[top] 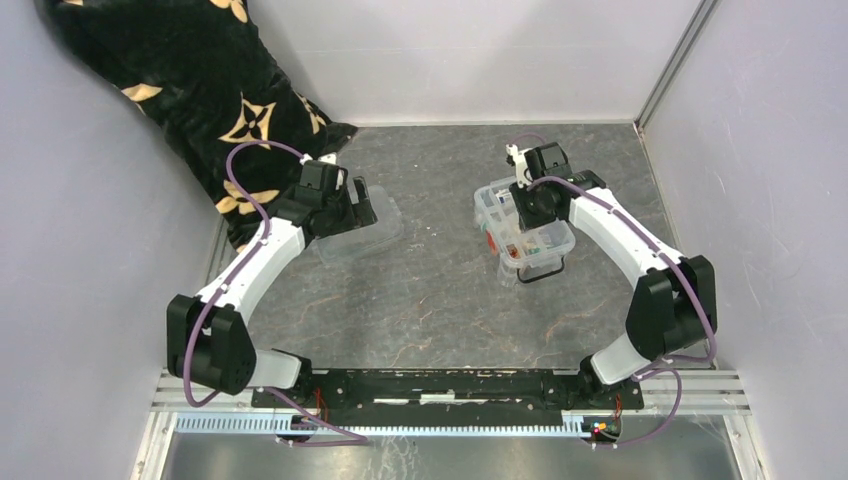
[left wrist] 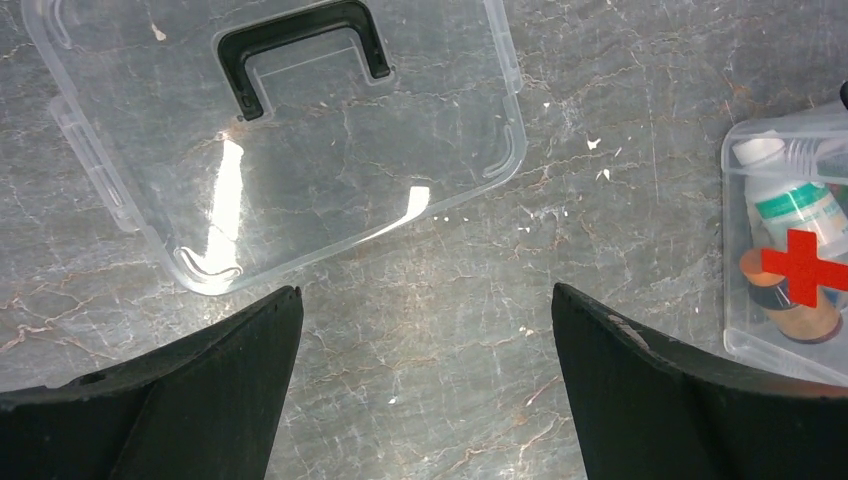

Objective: Organize the medicine kit
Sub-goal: Adjust the medicine box at the center of the board, then adjust the lid at the center of the board.

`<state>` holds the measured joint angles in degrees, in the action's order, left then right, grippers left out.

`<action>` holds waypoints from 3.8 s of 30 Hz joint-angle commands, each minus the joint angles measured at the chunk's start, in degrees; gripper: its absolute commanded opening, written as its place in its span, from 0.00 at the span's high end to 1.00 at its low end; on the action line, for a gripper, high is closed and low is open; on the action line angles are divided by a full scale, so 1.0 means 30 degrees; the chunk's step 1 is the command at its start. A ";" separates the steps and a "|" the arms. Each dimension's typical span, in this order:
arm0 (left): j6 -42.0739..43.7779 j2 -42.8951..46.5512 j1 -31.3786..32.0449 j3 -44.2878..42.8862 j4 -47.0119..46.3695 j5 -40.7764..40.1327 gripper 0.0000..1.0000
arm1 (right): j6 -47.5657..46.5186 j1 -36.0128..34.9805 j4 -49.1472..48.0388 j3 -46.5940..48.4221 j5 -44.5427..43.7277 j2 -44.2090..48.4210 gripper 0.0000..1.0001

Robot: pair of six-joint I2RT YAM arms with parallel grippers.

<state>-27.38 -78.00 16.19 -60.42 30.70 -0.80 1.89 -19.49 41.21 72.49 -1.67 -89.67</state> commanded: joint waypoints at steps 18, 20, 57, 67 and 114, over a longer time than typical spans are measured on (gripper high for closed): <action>0.0010 -0.0100 -0.0180 -0.1302 0.0702 -0.1656 0.00 | -0.0187 0.0025 0.0693 -0.0330 -0.0453 0.3032 0.61; 0.0041 0.0078 -0.0180 -0.1179 0.0710 -0.1775 0.00 | -0.0152 0.0036 0.0834 -0.0207 -0.0324 0.3069 0.61; -0.0368 -0.3157 -0.1183 -0.2230 -0.0090 -0.0430 0.00 | 0.0218 0.0034 -0.1286 -0.1244 0.1056 0.7307 0.64; -0.2943 -0.6542 -0.3239 -0.4269 -0.0479 -0.1774 0.01 | 0.0105 0.0037 -0.1731 -0.3357 0.2925 0.8912 0.63; 0.2167 -1.0646 -0.1138 -0.7406 -0.1441 0.1602 0.07 | 0.1559 -0.3699 -0.5843 -0.4589 0.6137 0.6602 0.44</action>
<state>-19.64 -116.51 14.46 -83.26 26.41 10.66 7.25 -30.44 25.61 57.04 14.83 -67.55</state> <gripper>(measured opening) 0.925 0.554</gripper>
